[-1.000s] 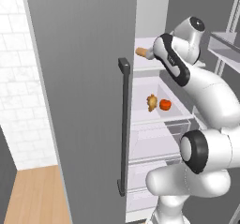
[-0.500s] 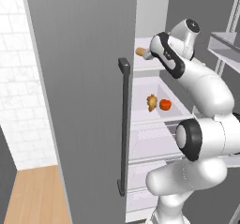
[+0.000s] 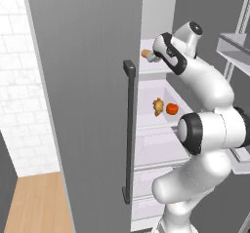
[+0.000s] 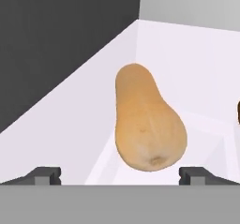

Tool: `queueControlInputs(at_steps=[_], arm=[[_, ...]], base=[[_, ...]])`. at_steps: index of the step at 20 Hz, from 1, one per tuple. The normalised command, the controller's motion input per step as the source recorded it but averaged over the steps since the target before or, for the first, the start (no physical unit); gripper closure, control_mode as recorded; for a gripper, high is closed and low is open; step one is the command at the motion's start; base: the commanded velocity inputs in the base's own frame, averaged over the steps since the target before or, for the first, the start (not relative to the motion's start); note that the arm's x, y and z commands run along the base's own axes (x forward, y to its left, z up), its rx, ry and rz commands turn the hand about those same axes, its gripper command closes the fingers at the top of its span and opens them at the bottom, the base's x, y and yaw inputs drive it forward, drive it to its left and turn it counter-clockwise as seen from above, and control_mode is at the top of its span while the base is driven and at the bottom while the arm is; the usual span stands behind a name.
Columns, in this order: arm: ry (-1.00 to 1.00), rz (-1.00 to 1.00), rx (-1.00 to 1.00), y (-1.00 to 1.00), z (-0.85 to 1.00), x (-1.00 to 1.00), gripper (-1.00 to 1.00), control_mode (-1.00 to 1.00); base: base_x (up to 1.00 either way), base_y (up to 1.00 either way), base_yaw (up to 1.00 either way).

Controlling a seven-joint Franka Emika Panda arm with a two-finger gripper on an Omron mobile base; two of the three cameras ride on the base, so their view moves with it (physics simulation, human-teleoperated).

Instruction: Place one squash and one chicken drumstick in each tupperware on the nearby counter, to pack two identical lunches.

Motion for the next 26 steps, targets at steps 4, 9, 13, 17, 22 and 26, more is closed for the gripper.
queueControlInputs(at_steps=[4, 9, 13, 17, 22, 26], arm=[[0.0, 0.01, 0.0, -0.03, -0.09, 0.26, -1.0, -1.0], [0.0, 0.0, 0.0, -0.06, -0.07, 0.25, -1.0, -1.0], [0.0, 0.0, 0.0, 0.0, -0.16, 0.38, -1.0, -1.0], [0.0, 0.02, 0.0, 0.0, -0.33, 0.41, 1.0, -1.0], [-0.05, 0.04, 0.0, 0.03, -0.4, 0.15, 1.0, -1.0], [-0.09, 0.02, -0.02, 0.16, -0.05, -0.64, 1.0, -1.0]], base=[[0.0, 0.0, 0.0], [0.0, 0.0, 0.0], [0.0, 0.0, 0.0], [0.0, 0.0, 0.0], [0.0, 0.0, 0.0], [0.0, 0.0, 0.0]])
